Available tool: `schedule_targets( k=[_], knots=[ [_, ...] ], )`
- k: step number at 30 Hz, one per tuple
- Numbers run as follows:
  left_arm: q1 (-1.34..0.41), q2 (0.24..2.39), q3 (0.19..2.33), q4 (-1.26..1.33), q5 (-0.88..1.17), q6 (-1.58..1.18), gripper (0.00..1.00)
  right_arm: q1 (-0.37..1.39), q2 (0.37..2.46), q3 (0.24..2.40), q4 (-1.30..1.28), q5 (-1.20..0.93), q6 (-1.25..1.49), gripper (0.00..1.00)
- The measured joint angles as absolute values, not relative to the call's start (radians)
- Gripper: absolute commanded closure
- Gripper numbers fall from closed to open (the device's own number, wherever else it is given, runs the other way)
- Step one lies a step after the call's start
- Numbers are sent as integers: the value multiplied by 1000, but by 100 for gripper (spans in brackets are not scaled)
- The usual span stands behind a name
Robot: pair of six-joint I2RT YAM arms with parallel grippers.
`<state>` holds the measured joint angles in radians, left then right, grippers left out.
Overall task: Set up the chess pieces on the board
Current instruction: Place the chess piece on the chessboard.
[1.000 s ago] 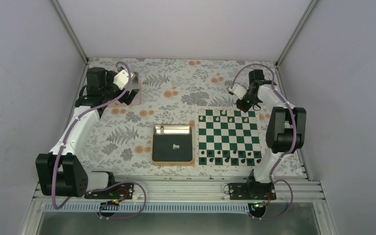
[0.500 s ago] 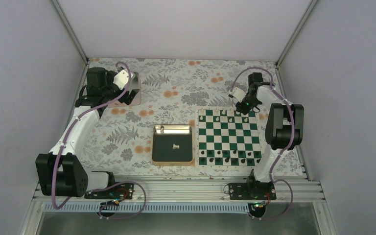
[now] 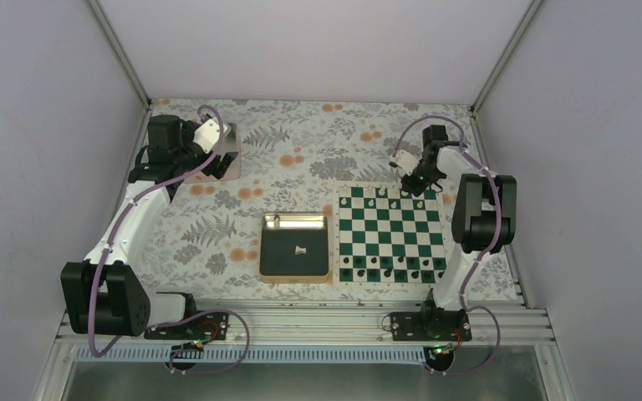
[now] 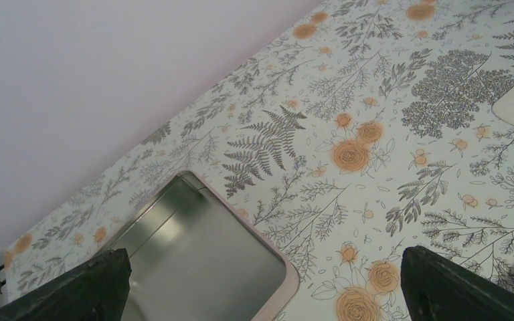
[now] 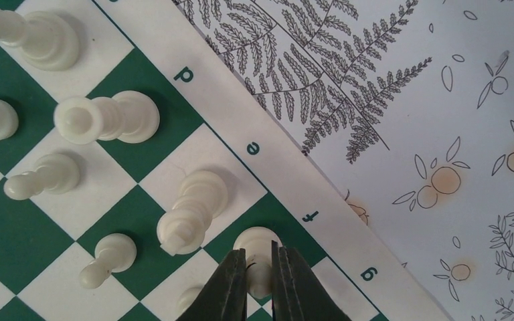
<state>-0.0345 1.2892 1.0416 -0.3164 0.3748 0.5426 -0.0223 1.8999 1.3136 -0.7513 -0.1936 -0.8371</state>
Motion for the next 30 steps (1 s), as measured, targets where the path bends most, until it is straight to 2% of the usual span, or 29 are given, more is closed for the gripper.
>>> schedule_targets(
  k=[5, 12, 24, 30],
  knots=[
    [-35, 1289, 1042, -317, 375, 543, 0, -23, 1904, 1314, -751, -193, -837, 86],
    [-35, 1289, 1042, -316, 375, 543, 0, -30, 1905, 1314, -748, -192, -839, 66],
    [-35, 1289, 1042, -317, 375, 543, 0, -20, 1809, 1379, -820, -174, -836, 63],
    [-35, 1289, 1042, -317, 375, 543, 0, 110, 1707, 1518, -878, -135, -811, 60]
  ],
)
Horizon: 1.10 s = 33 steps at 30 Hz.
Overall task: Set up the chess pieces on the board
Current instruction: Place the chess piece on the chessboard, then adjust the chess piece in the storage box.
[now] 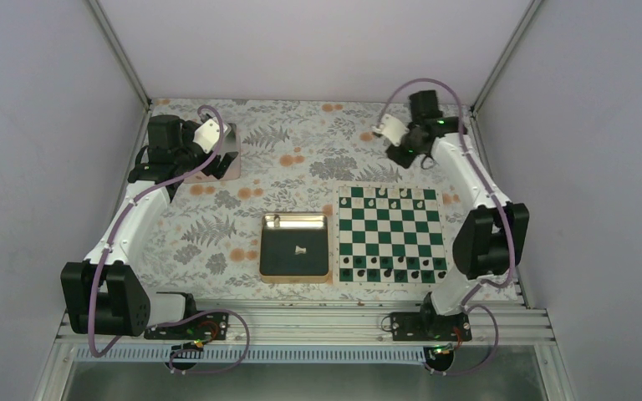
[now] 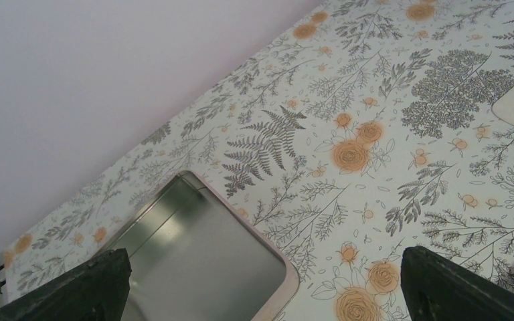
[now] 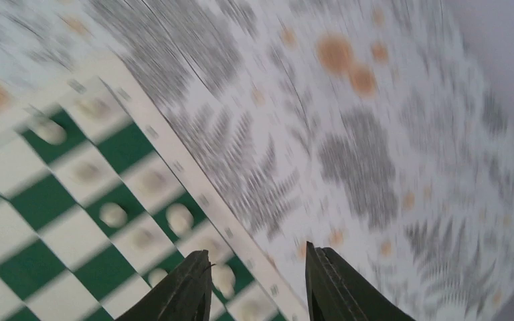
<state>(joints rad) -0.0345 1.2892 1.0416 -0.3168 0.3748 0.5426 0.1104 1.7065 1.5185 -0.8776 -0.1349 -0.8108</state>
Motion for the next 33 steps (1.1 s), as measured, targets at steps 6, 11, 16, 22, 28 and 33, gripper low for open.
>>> schedule_targets(
  k=[6, 11, 16, 22, 28, 33],
  knots=[
    [-35, 1289, 1042, -317, 375, 543, 0, 442, 1705, 1606, -908, -112, -764, 60],
    [-35, 1289, 1042, -317, 375, 543, 0, 678, 1750, 1615, -907, -141, -762, 56],
    [-35, 1289, 1042, -318, 375, 543, 0, 848, 1800, 1576, -901, -156, -792, 63],
    [-35, 1289, 1042, -323, 375, 543, 0, 881, 1947, 1615, -978, -176, -757, 65],
    [-35, 1289, 1042, -324, 376, 543, 0, 887, 1949, 1506, -1015, -190, -710, 63],
    [-35, 1289, 1042, -324, 377, 543, 0, 899, 1948, 1434, -1013, -217, -683, 63]
  ],
)
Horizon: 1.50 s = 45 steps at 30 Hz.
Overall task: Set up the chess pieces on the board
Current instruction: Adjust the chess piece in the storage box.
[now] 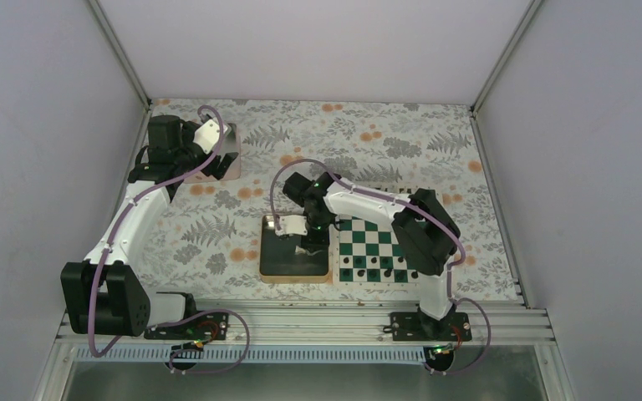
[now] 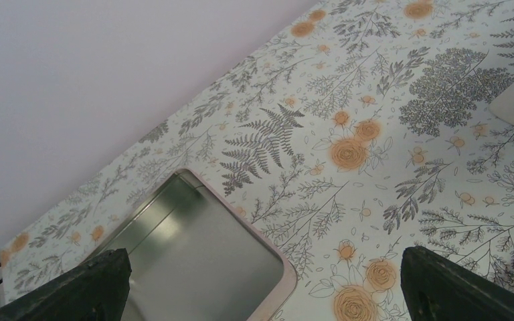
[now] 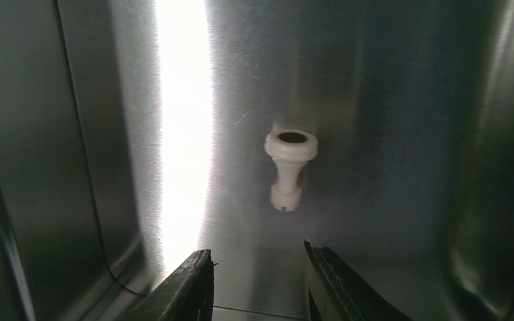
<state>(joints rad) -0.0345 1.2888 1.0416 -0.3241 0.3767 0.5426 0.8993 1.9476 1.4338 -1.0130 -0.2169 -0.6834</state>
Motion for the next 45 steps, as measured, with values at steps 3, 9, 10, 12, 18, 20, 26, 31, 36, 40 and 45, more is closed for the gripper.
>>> schedule_targets(
  k=[3, 9, 10, 12, 18, 20, 26, 31, 36, 40, 45],
  knots=[
    [-35, 1289, 1042, -324, 377, 543, 0, 908, 1948, 1414, -1003, -224, -675, 61],
    [-35, 1289, 1042, -324, 377, 543, 0, 913, 1953, 1417, -965, -224, -660, 61],
    [-35, 1289, 1042, -324, 377, 543, 0, 915, 1959, 1421, -963, -224, -659, 61],
    [-35, 1289, 1042, -324, 377, 543, 0, 916, 1975, 1430, -958, -223, -659, 63],
    [-35, 1289, 1042, -324, 376, 543, 0, 918, 2020, 1436, -958, -216, -660, 63],
    [-35, 1289, 1042, -324, 376, 543, 0, 920, 2025, 1436, -958, -215, -660, 64],
    [-35, 1289, 1042, -324, 376, 543, 0, 929, 2029, 1438, -956, -215, -660, 70],
    [-35, 1289, 1042, -324, 376, 543, 0, 931, 2034, 1445, -952, -208, -657, 81],
    [-35, 1289, 1042, -324, 376, 543, 0, 941, 2034, 1456, -960, -167, -653, 86],
    [-35, 1289, 1042, -324, 377, 543, 0, 951, 2034, 1522, -1018, -98, -655, 86],
    [-35, 1288, 1042, -324, 377, 543, 0, 976, 2048, 1692, -1138, 7, -672, 84]
  ],
)
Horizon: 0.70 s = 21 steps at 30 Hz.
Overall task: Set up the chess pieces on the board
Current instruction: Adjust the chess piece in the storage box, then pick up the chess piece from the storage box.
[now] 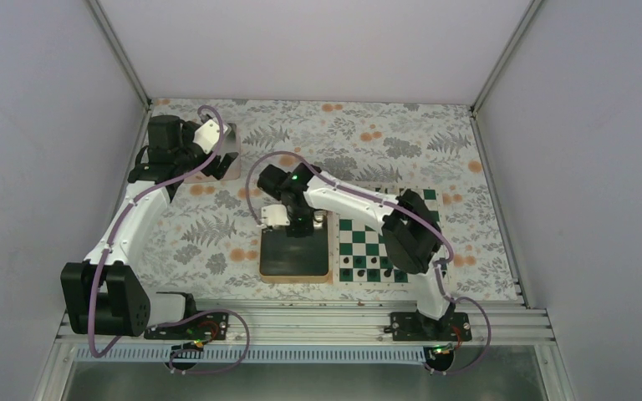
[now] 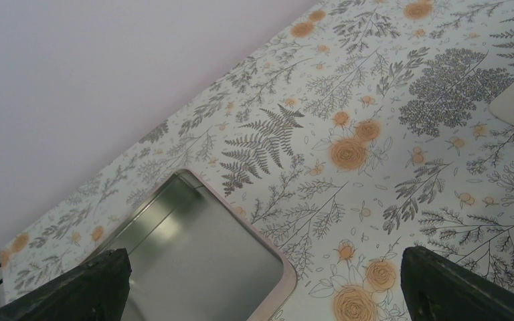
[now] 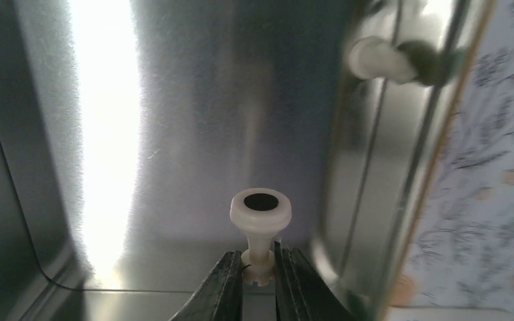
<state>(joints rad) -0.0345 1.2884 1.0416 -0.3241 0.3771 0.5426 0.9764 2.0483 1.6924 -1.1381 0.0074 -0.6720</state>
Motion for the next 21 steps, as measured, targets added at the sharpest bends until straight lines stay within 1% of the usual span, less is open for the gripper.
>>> schedule_targets(
  k=[3, 11, 16, 21],
  knots=[
    [-35, 1285, 1042, -324, 377, 543, 0, 1002, 2064, 1750, -1182, 82, -694, 84],
    [-35, 1269, 1042, -324, 378, 543, 0, 1049, 2132, 1707, -1254, 278, -756, 84],
    [-35, 1269, 1042, -324, 378, 543, 0, 1074, 2135, 1705, -1276, 357, -778, 85],
    [-35, 1269, 1042, -324, 378, 543, 0, 1093, 2136, 1720, -1278, 384, -787, 79]
  ],
)
